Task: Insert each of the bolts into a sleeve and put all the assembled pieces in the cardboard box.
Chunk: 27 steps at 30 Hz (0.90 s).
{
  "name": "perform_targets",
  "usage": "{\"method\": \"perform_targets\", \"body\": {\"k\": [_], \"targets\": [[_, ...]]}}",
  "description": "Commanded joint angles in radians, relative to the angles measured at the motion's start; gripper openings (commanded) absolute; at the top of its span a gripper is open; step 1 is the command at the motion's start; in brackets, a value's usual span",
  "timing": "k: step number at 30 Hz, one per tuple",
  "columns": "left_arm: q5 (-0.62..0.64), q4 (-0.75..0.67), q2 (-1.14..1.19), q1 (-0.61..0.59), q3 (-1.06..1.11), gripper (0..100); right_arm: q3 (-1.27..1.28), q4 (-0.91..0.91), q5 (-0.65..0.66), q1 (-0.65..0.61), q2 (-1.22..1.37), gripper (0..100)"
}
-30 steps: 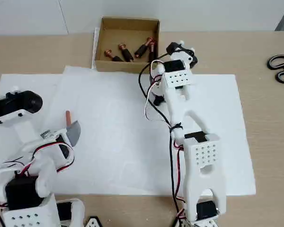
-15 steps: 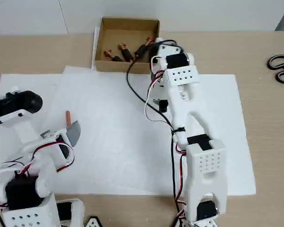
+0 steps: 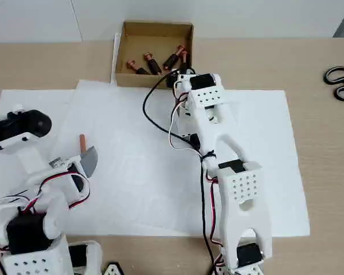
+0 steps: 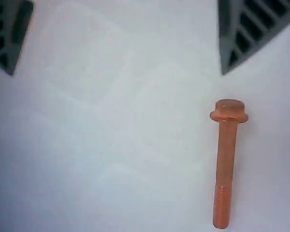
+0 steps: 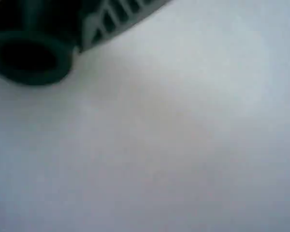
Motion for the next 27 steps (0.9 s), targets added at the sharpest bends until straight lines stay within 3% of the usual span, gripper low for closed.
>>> {"method": "perform_targets", "body": {"k": [1,5,10,22,27], "targets": [[0.002,-0.009,-0.006,-0.005,-0.005,25,-0.032,0.013,0.009,-0.002,-0.007,15.0],[0.002,-0.009,-0.006,-0.006,-0.005,25,-0.028,0.013,0.009,-0.004,-0.007,13.7],[0.002,-0.009,-0.006,-0.006,-0.005,25,-0.028,0.013,0.046,-0.024,-0.007,0.0],[0.000,0.084,0.005,-0.005,-0.107,26,-0.080,0.067,0.081,0.005,-0.090,0.3],[-0.058,0.100,0.100,-0.005,-0.116,26,-0.080,0.065,0.083,0.036,-0.170,0.3]]}}
